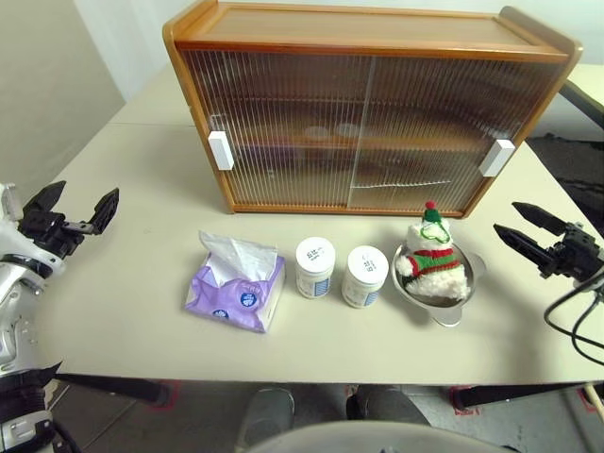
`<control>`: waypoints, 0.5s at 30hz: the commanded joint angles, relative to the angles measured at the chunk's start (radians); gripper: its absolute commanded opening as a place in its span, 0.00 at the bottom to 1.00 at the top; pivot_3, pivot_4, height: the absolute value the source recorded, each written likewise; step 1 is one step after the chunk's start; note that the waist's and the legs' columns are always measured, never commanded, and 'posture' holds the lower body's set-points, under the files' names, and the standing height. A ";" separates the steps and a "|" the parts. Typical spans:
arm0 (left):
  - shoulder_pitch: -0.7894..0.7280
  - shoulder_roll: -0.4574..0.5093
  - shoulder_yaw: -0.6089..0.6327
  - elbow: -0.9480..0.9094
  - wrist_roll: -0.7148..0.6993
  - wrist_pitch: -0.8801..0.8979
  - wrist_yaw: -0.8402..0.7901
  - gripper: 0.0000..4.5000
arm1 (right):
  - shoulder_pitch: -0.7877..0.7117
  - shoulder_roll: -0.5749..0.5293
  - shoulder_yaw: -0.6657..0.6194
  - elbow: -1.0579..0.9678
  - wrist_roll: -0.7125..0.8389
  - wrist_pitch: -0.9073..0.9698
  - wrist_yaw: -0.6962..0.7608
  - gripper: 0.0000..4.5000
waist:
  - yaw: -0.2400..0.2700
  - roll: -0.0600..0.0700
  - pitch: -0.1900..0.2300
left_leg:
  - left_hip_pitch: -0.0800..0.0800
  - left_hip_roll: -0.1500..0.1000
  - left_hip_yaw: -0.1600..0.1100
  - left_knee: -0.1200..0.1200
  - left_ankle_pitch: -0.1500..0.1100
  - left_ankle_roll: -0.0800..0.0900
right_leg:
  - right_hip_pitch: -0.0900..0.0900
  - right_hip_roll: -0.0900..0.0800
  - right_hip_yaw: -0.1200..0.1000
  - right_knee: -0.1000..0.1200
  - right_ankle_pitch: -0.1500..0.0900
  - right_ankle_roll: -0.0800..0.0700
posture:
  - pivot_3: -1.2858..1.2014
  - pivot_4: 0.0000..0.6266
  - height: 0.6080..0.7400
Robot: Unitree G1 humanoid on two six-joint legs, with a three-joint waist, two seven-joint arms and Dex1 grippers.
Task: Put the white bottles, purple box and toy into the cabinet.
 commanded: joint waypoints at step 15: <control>-0.041 -0.037 -0.188 -0.267 -0.060 0.085 -0.103 0.01 | 0.080 0.025 0.092 -0.503 0.109 0.206 -0.084 1.00 | -0.022 -0.004 -0.010 | -0.006 0.000 0.002 0.006 -0.009 0.015 | -0.004 0.000 0.000 0.000 -0.003 0.004 | 0.48 0.01 1.00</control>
